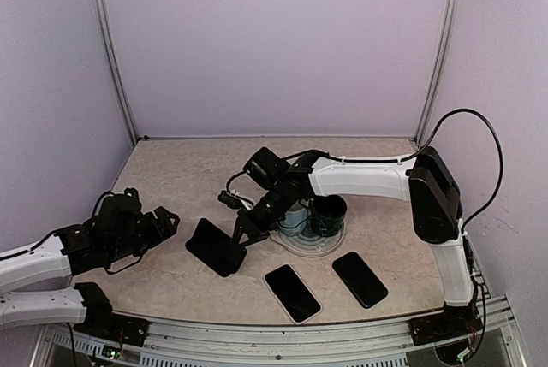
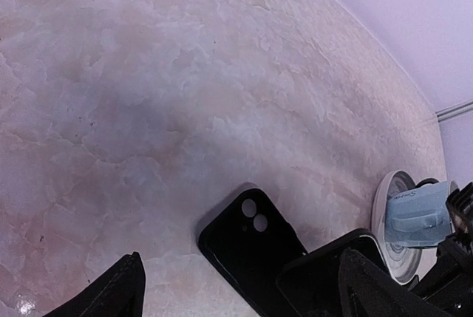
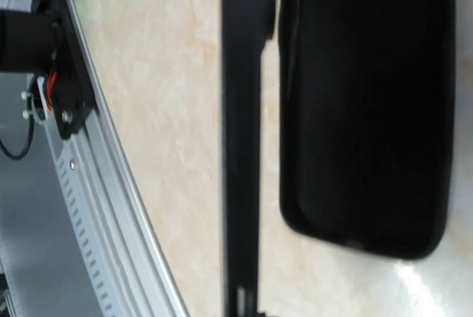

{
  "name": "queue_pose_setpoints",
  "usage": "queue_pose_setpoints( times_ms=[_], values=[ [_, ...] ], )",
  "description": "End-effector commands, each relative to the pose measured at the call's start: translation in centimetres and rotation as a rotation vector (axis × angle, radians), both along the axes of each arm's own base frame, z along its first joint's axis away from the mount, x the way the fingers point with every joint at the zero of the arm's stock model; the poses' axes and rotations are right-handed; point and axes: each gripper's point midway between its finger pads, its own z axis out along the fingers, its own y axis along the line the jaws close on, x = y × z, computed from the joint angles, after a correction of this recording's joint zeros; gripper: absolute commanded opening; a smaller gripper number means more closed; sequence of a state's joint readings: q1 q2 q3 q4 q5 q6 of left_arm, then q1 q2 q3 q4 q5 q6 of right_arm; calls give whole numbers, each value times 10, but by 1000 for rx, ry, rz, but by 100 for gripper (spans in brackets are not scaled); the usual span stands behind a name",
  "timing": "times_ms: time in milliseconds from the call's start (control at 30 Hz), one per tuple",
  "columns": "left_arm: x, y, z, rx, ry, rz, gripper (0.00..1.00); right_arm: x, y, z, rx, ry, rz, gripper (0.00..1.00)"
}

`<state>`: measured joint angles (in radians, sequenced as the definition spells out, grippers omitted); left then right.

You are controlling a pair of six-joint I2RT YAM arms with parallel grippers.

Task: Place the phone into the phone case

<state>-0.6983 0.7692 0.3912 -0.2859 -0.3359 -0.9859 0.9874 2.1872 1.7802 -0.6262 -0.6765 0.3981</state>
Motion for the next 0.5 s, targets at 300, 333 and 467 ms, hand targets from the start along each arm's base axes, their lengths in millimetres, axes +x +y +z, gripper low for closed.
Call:
queue_pose_setpoints(
  times_ms=[300,333,467],
  values=[
    [8,-12,-48,139,154,-20,89,28,28,-23,13,53,-15,0],
    [8,-12,-49,141,157,-18,89,28,28,-26,10,59,-15,0],
    [8,-11,-53,140,163,-11,89,31,25,-37,-12,70,-32,1]
  ],
)
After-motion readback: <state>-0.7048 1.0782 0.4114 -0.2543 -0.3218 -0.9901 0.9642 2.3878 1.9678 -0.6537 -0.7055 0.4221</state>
